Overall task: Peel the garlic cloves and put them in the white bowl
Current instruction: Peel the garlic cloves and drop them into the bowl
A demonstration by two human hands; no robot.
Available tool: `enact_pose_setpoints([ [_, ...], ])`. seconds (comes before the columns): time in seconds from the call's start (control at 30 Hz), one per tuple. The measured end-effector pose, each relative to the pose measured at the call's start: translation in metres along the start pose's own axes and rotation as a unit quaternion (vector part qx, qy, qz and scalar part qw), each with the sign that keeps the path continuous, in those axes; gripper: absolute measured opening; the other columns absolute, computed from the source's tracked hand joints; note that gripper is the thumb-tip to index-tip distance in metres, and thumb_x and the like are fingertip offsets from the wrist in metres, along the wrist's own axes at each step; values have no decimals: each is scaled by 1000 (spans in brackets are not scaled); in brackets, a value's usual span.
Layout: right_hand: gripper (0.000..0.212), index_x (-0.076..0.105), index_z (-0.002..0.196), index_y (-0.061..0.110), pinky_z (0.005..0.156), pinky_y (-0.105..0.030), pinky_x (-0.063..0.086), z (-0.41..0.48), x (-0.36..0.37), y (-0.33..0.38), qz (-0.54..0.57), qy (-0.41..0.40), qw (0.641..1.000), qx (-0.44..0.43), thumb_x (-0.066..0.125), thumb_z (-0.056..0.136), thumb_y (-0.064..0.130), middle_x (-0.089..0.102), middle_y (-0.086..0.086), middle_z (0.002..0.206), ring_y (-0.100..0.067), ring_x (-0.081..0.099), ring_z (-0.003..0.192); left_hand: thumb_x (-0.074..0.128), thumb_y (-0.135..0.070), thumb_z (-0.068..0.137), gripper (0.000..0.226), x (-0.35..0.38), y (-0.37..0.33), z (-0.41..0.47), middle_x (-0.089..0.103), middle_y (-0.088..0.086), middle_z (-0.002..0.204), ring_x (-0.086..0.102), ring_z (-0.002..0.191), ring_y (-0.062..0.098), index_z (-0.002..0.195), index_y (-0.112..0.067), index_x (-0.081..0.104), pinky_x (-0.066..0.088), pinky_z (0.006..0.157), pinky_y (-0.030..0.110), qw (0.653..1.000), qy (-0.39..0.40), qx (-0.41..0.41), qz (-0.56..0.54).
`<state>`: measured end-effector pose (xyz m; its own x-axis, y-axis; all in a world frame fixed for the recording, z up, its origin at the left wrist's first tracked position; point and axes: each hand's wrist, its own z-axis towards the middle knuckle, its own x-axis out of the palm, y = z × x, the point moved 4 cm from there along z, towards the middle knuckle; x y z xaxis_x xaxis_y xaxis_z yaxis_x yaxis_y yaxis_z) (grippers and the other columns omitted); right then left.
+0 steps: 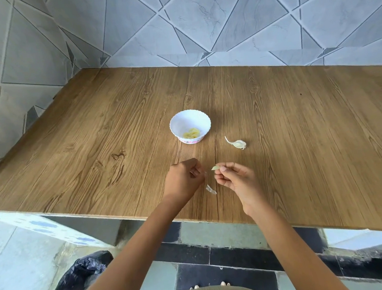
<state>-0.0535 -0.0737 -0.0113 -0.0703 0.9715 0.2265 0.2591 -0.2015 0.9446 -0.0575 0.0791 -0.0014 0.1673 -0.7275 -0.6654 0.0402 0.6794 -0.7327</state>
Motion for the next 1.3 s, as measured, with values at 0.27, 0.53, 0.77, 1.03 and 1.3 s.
enact_pose_setpoints([
  [0.27,11,67,94,5,69,-20,54,-1,-1,-3,-26,-17,997,-72,60,88,-1,69,-4,81,-8,68,74,65,-5,87,11,-5,-12,-5,69,10,79,62,67,11,96,-4,70,54,65,21,960,81,-111,-243],
  [0.53,15,64,93,13,68,-17,53,-4,0,-1,-200,11,959,-198,55,92,1,67,2,80,-3,65,72,66,3,83,9,-6,-17,-6,67,12,79,61,69,13,87,-4,68,53,66,18,923,103,-150,-340],
  [0.77,16,59,90,14,68,-17,50,1,3,-3,-224,47,965,-131,47,97,8,61,6,76,4,56,64,63,8,83,14,-5,-14,-7,68,8,78,64,73,12,88,-5,67,54,71,22,904,119,-175,-372],
  [1.03,11,71,92,10,67,-14,51,-4,-4,4,-325,21,896,-303,67,84,14,70,4,84,-4,63,73,64,5,84,10,-7,-12,-7,68,7,76,66,68,9,93,-1,65,56,66,18,899,94,-185,-385],
  [1.3,22,72,82,7,52,-25,53,-7,-3,10,-382,8,834,-398,58,81,24,69,1,70,-6,61,57,64,6,84,10,-2,-11,-9,69,6,74,67,66,10,89,-3,65,56,65,18,877,106,-216,-416],
])
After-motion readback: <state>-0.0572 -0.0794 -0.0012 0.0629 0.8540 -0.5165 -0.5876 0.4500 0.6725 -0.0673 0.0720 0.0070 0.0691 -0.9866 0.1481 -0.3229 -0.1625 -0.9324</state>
